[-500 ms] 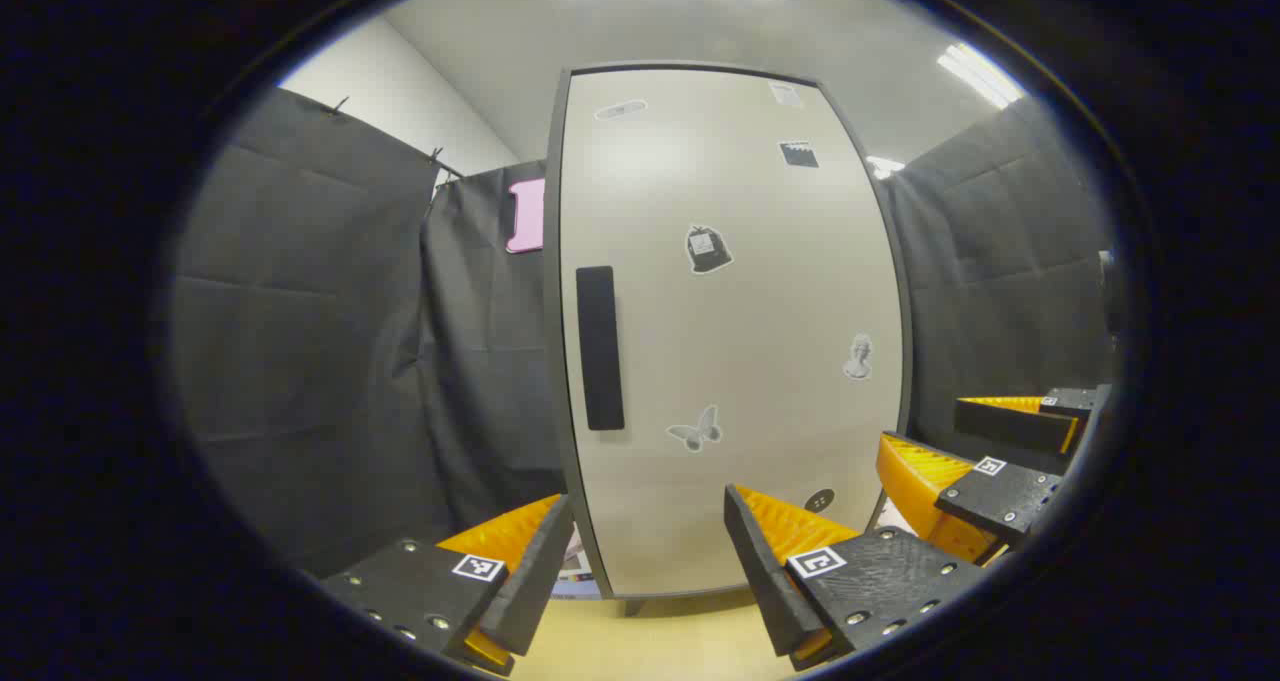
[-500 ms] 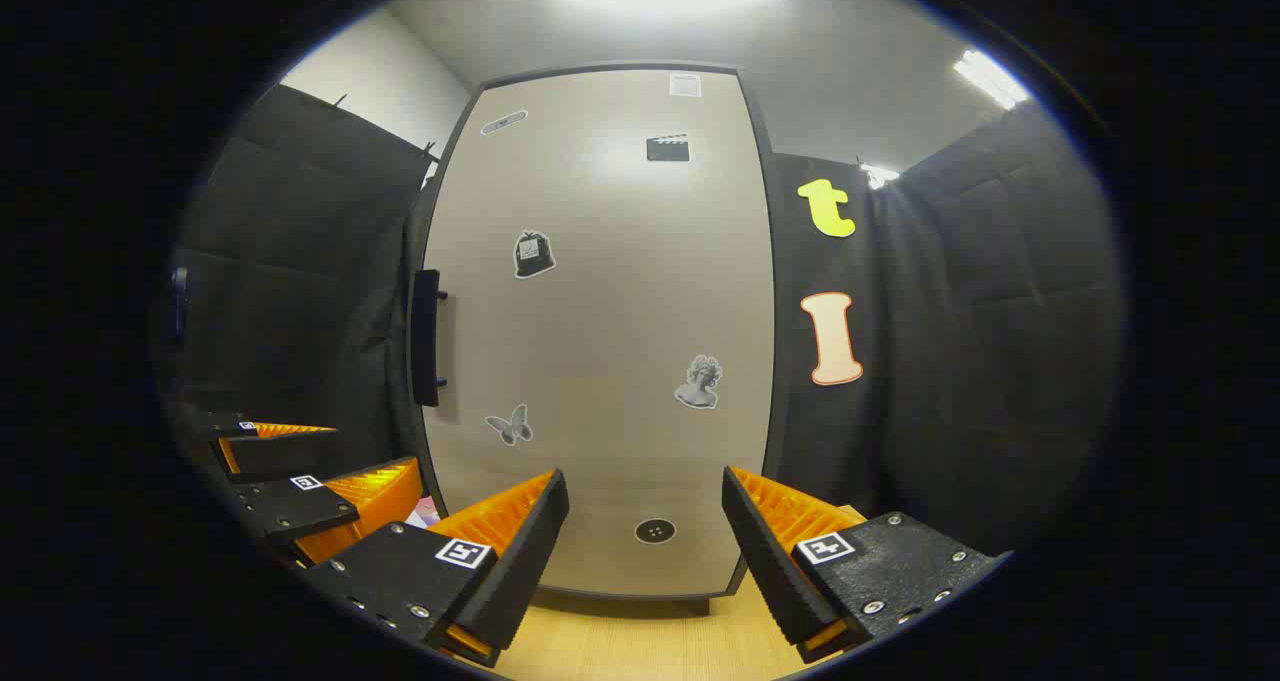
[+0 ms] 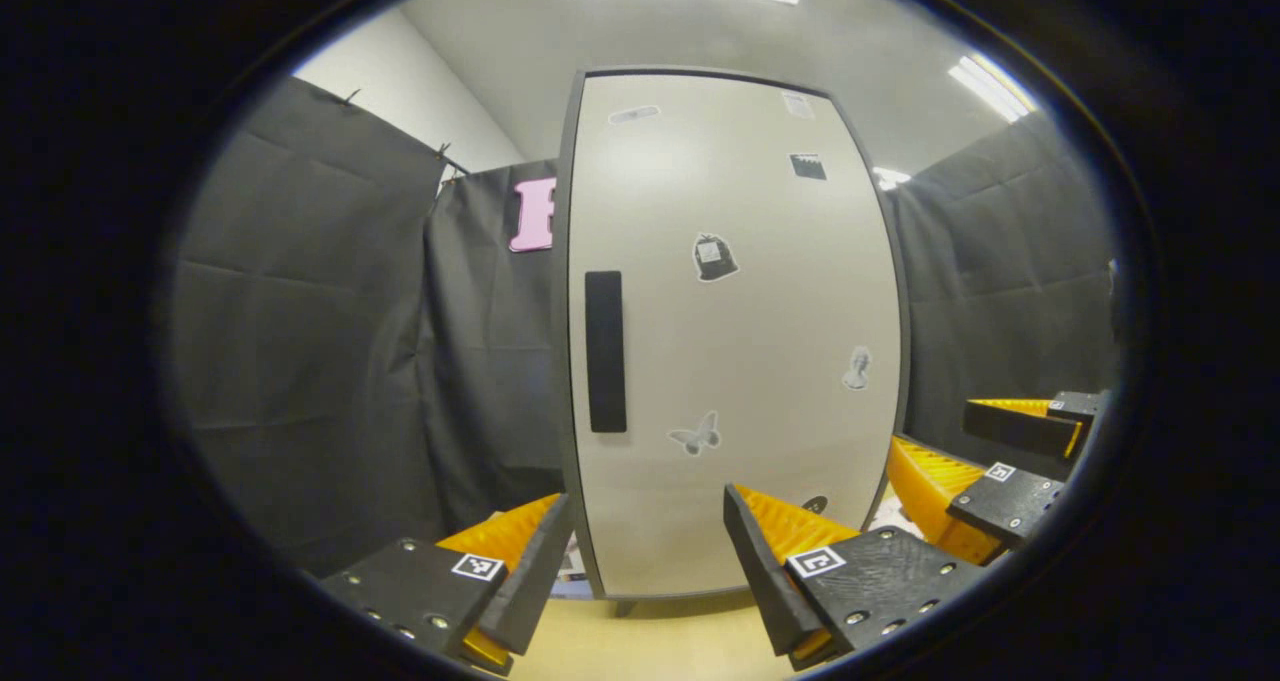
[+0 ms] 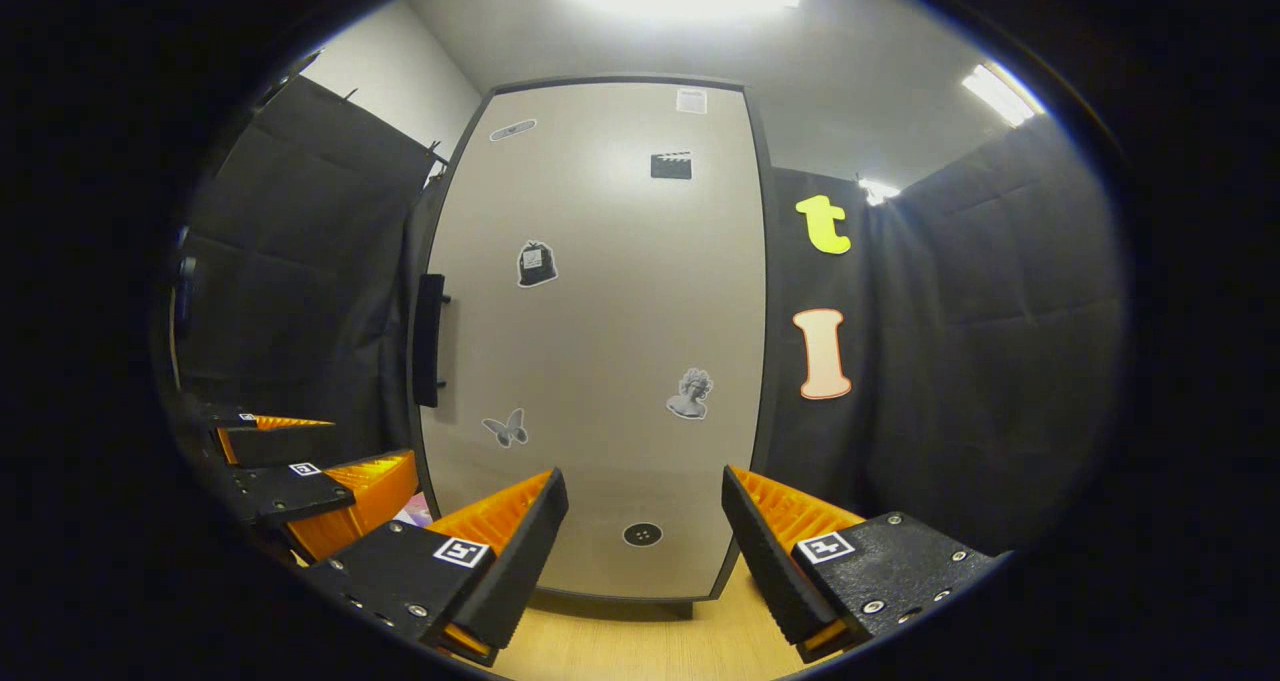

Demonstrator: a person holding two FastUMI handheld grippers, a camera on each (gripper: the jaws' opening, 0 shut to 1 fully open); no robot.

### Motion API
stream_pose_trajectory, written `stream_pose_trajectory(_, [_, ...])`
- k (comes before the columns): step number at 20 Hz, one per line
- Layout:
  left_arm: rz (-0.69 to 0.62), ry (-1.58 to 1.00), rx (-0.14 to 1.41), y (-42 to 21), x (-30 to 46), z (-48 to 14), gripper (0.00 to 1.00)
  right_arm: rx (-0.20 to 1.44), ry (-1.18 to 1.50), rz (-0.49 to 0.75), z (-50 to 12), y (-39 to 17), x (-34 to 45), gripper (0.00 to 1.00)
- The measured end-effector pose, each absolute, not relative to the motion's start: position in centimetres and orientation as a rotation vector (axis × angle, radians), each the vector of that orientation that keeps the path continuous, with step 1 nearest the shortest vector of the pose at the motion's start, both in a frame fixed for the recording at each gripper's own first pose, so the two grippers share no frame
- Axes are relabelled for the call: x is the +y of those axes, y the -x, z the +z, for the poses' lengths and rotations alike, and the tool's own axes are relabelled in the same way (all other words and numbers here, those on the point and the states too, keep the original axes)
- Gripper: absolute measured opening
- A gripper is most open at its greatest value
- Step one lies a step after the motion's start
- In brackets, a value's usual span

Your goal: Open the cabinet door with the right hand, grasp the bottle in the cabinet with the left hand and place it on the coaster, then close the cabinet door with the right hand.

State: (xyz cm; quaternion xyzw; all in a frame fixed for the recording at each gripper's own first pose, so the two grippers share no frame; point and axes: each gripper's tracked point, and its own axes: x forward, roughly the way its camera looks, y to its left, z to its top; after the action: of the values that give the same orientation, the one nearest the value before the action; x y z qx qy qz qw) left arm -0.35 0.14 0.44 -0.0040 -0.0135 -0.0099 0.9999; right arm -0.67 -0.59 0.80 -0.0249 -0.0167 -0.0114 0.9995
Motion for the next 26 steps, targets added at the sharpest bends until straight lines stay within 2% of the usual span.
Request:
stream_pose_trajectory(3, [-0.047,-0.015,-0.048,0.5,-0.8,0.7,0.87,-0.027,0.047,-0.030,0.7,1.8,-0.9,0.96])
stream_pose_trajectory(4, [-0.051,0.001,-0.080,0.8,-0.9,1.4,0.92,-0.026,0.042,-0.032,0.6,2.0,-1.2,0.95])
stream_pose_trajectory(5, [-0.049,0.018,-0.104,0.9,-1.1,1.9,0.87,-0.028,0.040,-0.034,0.6,2.1,-1.4,0.96])
stream_pose_trajectory(6, [-0.044,0.032,-0.115,1.0,-0.9,2.3,0.87,-0.029,0.038,-0.031,0.7,1.8,-1.5,0.95])
stream_pose_trajectory(9, [-0.047,0.033,-0.094,1.2,-1.0,2.0,0.92,-0.029,0.026,-0.033,1.1,1.7,-1.7,0.94])
stream_pose_trajectory(10, [-0.045,0.034,-0.089,1.2,-0.9,1.9,0.87,-0.028,0.021,-0.033,1.1,1.8,-1.7,0.96])
stream_pose_trajectory(14, [-0.032,0.064,-0.075,1.1,-0.4,1.5,0.87,-0.018,0.007,-0.023,1.0,1.8,-1.3,0.95])
stream_pose_trajectory(16, [-0.030,0.072,-0.082,1.5,-0.1,1.8,0.92,-0.015,-0.002,-0.020,1.1,1.8,-1.2,0.95])
stream_pose_trajectory(17, [-0.032,0.082,-0.083,1.6,0.0,1.7,0.82,-0.015,-0.002,-0.021,1.2,1.6,-1.2,0.96])
stream_pose_trajectory(18, [-0.027,0.088,-0.080,1.6,0.3,1.7,0.87,-0.015,0.004,-0.026,1.3,1.4,-1.3,0.95])
stream_pose_trajectory(20, [-0.025,0.088,-0.078,1.7,0.6,1.6,0.87,-0.014,0.015,-0.027,1.5,0.9,-1.3,0.95])
stream_pose_trajectory(21, [-0.022,0.080,-0.079,1.9,0.9,1.5,0.92,-0.016,0.018,-0.026,1.9,0.6,-1.1,0.96])
stream_pose_trajectory(22, [-0.017,0.070,-0.072,2.1,1.3,1.2,0.87,-0.020,0.014,-0.022,2.3,0.1,-1.0,0.96])
stream_pose_trajectory(23, [-0.009,0.063,-0.064,2.4,1.8,0.8,0.92,-0.025,0.007,-0.016,2.7,-0.3,-0.7,0.95])
stream_pose_trajectory(24, [-0.003,0.060,-0.054,2.7,2.3,0.4,0.87,-0.031,0.003,-0.012,3.1,-0.8,-0.4,0.95])
stream_pose_trajectory(26, [0.016,0.074,-0.044,3.3,3.4,-0.4,0.87,-0.039,0.007,0.008,3.7,-1.9,0.7,0.95])
